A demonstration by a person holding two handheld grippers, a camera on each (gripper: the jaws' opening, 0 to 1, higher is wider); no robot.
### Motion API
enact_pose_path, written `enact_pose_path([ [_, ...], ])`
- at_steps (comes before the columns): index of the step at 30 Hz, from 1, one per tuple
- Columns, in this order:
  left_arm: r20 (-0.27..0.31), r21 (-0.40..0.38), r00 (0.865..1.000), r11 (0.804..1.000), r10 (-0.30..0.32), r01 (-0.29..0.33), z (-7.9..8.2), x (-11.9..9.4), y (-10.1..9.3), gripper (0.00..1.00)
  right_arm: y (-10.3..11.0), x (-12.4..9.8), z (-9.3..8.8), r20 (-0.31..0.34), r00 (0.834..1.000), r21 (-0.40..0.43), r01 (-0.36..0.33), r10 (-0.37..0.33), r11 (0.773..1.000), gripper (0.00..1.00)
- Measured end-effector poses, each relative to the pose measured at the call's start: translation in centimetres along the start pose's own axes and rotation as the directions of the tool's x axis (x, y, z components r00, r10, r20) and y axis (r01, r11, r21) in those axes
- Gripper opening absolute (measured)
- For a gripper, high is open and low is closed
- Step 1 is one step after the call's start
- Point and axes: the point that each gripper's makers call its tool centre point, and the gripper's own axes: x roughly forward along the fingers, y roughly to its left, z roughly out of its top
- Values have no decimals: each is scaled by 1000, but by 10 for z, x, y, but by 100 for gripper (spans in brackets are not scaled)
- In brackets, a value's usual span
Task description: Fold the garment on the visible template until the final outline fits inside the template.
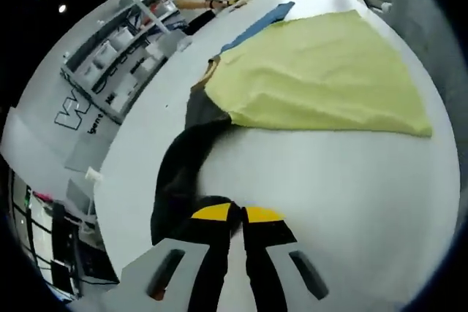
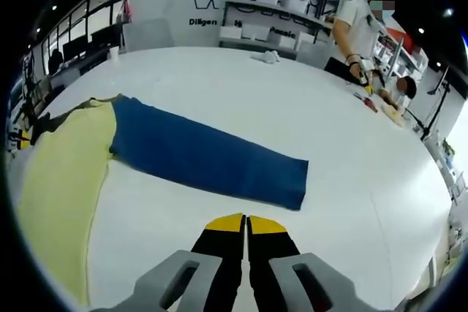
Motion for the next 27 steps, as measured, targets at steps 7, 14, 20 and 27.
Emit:
enact_pose_path([
  [7, 12, -157, 995, 983, 102, -99, -12, -11, 35, 18, 3, 1, 1, 2, 1000, -1, -3, 3, 1000, 0],
  [14, -13, -299, 984, 938, 179, -174, -29, -5, 88, 22, 1, -1, -2, -5, 1000, -3, 1, -1, 1000, 0],
  [20, -45, -430, 993, 895, 110, -119, -44, 8, 104, 24, -1, -2, -3, -7, 1000, -1, 6, -6, 1000, 0],
  [27, -46, -472, 999, 881, 19, -39, -39, 19, 90, 23, -2, -1, -5, -11, 1000, 1, 9, -9, 1000, 0],
])
